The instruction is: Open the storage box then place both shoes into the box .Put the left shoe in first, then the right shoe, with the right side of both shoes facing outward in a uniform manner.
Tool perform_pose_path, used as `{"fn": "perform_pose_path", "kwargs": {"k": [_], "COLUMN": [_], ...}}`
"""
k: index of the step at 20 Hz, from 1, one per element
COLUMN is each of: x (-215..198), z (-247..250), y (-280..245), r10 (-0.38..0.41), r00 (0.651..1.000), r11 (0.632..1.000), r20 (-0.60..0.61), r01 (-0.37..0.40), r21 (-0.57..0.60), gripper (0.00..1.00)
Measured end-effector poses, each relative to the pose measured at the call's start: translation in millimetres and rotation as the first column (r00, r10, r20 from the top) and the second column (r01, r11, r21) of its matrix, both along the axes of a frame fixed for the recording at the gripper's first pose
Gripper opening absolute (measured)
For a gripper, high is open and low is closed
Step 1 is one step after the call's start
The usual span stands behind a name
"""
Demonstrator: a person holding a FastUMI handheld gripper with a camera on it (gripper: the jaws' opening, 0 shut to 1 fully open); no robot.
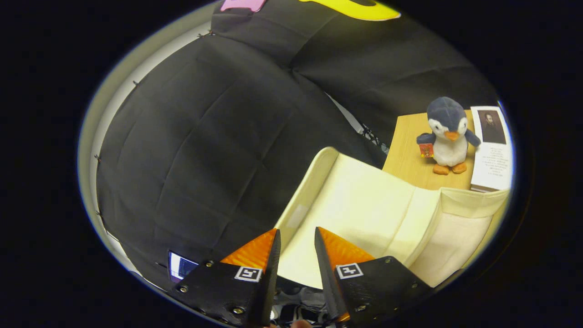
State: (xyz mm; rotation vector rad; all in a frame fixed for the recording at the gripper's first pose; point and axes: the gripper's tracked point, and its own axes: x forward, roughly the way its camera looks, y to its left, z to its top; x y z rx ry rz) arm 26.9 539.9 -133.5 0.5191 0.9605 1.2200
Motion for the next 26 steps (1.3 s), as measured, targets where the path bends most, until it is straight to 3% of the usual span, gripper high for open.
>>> {"fn": "perform_pose_path", "kwargs": {"k": [1,2,7,12,19,26], "x": [-0.3,-2.9,6.3,16.7,36.4,36.0], "z": [1.3,5.0,5.9,-2.1,-2.8,-50.5], "y": [-1.7,-5.7,-52.3,-106.9,-200.1,-302.0], "r10": [0.003,0.006,-0.02,-0.06,-0.196,-0.308], "r00": [1.0,0.999,0.987,0.975,0.944,0.898], "r11": [1.0,1.0,0.993,0.979,0.946,0.867], "r20": [0.03,0.05,0.158,0.212,0.267,0.315], "r01": [-0.003,-0.005,0.038,0.099,0.254,0.401], "r21": [-0.012,-0.023,-0.114,-0.18,-0.204,-0.295], "gripper": [0.57,0.59,0.96,0.96,0.96,0.96]}}
